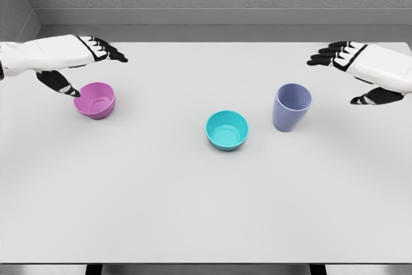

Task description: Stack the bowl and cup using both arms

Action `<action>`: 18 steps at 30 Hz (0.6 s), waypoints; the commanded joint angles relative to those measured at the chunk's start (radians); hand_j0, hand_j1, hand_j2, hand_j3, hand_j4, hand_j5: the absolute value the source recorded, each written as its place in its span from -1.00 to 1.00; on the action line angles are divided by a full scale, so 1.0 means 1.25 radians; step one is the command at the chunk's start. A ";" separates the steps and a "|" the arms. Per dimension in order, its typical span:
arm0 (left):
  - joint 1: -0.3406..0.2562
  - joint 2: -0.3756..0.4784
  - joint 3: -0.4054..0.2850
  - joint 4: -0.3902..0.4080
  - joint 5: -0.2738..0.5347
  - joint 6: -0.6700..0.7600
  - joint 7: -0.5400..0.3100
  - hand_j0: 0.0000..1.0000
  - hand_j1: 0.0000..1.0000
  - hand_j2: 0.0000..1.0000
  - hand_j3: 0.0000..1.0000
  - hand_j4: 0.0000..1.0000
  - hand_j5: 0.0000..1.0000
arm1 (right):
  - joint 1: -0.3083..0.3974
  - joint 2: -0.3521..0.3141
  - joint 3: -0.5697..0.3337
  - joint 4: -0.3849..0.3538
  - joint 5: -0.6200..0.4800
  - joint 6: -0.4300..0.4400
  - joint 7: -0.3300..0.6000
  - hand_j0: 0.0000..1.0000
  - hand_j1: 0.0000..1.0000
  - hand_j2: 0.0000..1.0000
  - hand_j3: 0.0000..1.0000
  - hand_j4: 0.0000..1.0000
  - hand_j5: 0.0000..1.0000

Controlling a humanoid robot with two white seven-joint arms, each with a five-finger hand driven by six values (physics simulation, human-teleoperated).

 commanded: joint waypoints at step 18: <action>0.043 0.004 -0.026 0.055 -0.042 0.002 0.000 1.00 1.00 1.00 1.00 1.00 1.00 | -0.092 0.004 0.146 0.052 -0.100 0.002 0.065 1.00 1.00 1.00 1.00 1.00 1.00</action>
